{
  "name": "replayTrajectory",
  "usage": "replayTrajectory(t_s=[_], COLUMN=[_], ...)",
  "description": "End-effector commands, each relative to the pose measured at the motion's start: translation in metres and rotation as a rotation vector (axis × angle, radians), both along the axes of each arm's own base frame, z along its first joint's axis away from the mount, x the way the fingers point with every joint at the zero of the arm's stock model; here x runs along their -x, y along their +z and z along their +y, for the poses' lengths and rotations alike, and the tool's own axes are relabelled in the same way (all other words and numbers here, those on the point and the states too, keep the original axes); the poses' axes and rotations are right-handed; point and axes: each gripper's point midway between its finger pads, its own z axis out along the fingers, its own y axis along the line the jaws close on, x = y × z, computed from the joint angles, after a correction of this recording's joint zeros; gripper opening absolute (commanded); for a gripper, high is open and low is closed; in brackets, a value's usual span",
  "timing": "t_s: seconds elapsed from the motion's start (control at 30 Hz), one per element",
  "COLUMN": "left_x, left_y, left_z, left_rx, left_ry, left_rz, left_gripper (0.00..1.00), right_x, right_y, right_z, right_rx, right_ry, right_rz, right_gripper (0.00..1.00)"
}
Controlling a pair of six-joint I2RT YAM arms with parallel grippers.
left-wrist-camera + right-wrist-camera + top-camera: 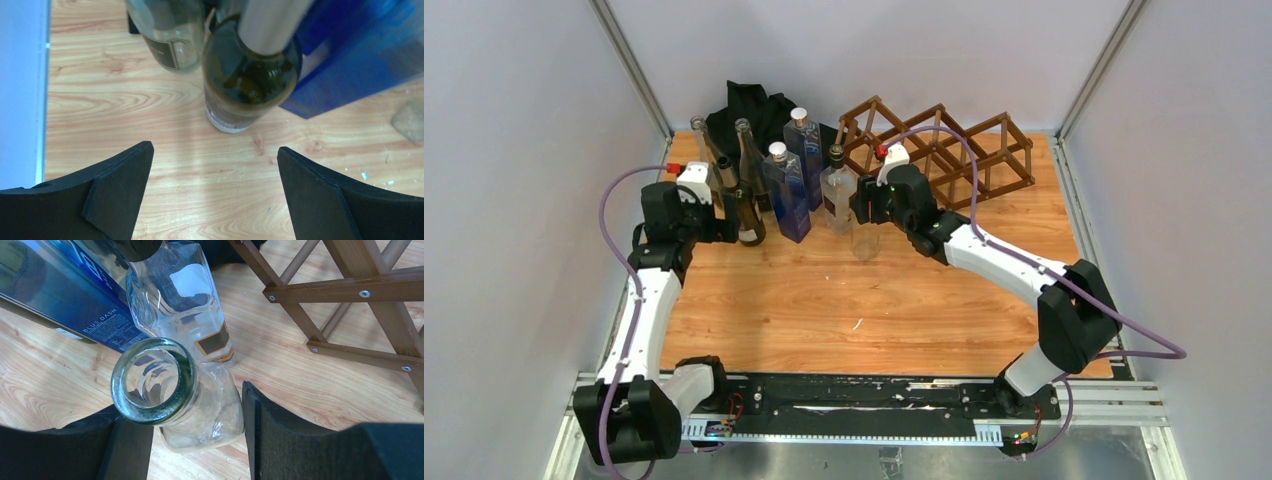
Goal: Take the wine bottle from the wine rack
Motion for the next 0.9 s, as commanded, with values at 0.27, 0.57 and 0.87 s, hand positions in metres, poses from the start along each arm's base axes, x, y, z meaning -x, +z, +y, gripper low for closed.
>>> replayTrajectory(t_s=[0.27,0.57,0.87], left_x=[0.02,0.022,0.024], left_y=[-0.039,-0.06,-0.081], left_z=[-0.03,-0.028,-0.045], left_rx=[-0.028,-0.067,0.016], left_ry=[-0.259,-0.285,-0.332], left_rz=[0.021,0.033,-0.015], left_gripper=[1.0,1.0,1.0], right_x=[0.004,0.015,0.038], right_y=[0.001,0.03,0.082], right_z=[-0.002,-0.013,-0.051], right_rx=[-0.01,-0.051,-0.118], right_ry=[0.012,-0.002,-0.084], right_rz=[0.001,-0.058,-0.134], right_gripper=[0.64,0.93,0.96])
